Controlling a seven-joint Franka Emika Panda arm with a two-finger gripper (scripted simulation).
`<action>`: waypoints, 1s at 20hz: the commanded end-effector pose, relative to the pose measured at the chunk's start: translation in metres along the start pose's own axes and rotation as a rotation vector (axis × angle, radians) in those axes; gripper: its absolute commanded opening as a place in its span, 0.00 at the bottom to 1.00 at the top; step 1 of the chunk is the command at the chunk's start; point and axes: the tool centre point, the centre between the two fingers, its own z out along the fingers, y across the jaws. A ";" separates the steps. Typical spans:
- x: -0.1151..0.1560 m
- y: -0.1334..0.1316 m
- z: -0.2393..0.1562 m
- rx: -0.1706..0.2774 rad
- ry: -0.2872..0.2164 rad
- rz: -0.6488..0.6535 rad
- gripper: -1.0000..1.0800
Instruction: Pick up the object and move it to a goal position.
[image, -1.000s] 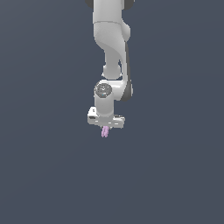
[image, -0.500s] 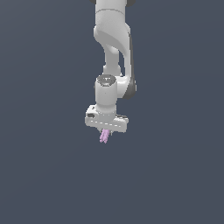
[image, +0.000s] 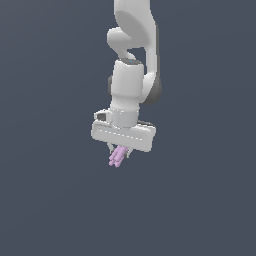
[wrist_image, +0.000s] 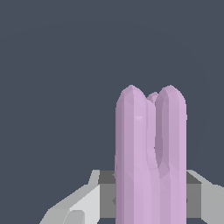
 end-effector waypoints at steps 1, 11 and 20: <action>0.025 -0.005 -0.021 0.001 0.073 0.020 0.00; 0.085 -0.016 -0.087 -0.005 0.277 0.076 0.00; 0.114 -0.021 -0.133 -0.010 0.399 0.108 0.00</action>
